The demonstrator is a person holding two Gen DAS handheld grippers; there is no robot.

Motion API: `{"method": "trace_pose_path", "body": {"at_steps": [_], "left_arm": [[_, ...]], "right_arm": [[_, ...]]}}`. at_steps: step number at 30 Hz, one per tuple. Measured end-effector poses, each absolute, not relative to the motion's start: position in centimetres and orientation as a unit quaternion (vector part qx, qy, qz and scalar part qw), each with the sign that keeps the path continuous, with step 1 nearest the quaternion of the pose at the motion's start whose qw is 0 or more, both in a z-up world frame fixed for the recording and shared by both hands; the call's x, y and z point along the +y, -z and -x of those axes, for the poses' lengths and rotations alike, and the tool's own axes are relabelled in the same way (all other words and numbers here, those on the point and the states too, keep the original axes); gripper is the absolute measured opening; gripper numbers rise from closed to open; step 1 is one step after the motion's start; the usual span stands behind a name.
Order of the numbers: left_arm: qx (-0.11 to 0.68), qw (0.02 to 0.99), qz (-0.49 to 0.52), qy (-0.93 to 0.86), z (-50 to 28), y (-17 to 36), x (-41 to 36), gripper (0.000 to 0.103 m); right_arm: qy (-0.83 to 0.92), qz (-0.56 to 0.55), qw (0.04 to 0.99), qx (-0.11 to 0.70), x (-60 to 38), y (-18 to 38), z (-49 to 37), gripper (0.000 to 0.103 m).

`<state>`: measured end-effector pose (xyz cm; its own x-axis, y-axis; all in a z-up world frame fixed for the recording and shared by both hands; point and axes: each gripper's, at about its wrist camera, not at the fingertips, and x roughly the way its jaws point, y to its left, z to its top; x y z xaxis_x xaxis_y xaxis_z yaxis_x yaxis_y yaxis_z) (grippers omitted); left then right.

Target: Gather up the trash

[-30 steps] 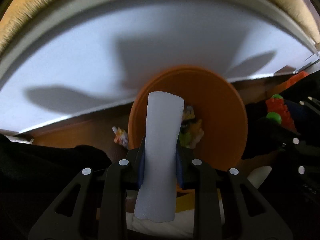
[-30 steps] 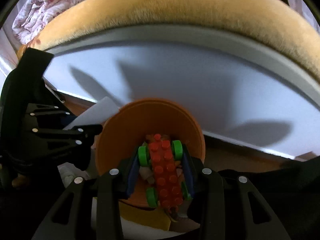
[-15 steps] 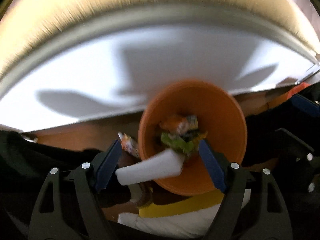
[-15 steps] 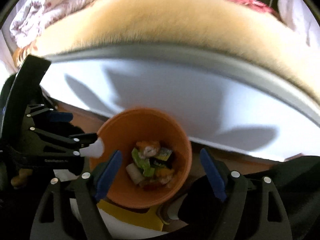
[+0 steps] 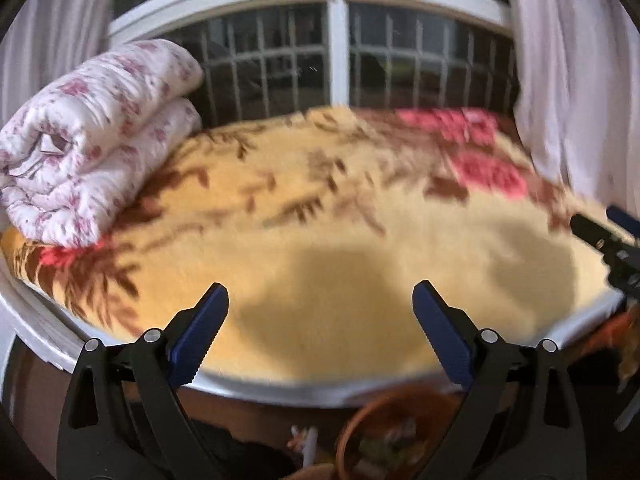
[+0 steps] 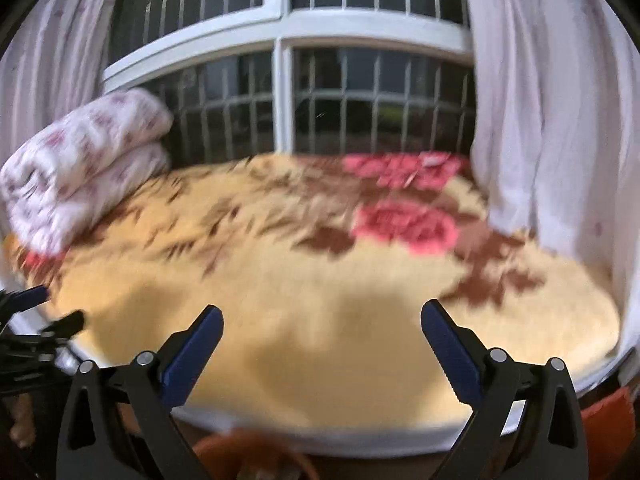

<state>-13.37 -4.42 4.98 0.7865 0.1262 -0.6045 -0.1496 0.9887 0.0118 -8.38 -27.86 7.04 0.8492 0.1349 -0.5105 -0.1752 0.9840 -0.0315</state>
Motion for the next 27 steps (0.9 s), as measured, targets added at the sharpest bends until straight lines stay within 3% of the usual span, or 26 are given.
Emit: {"method": "trace_pose_path", "body": {"at_steps": [10, 27], "left_arm": [[0.325, 0.941, 0.011, -0.09, 8.6, -5.2, -4.1, 0.091], [0.325, 0.94, 0.029, -0.103, 7.7, -5.5, -3.0, 0.091]], "right_arm": [[-0.021, 0.038, 0.969, 0.245, -23.8, -5.1, 4.2, 0.098], [0.006, -0.034, 0.973, 0.228, -25.5, -5.2, 2.6, 0.098]]}}
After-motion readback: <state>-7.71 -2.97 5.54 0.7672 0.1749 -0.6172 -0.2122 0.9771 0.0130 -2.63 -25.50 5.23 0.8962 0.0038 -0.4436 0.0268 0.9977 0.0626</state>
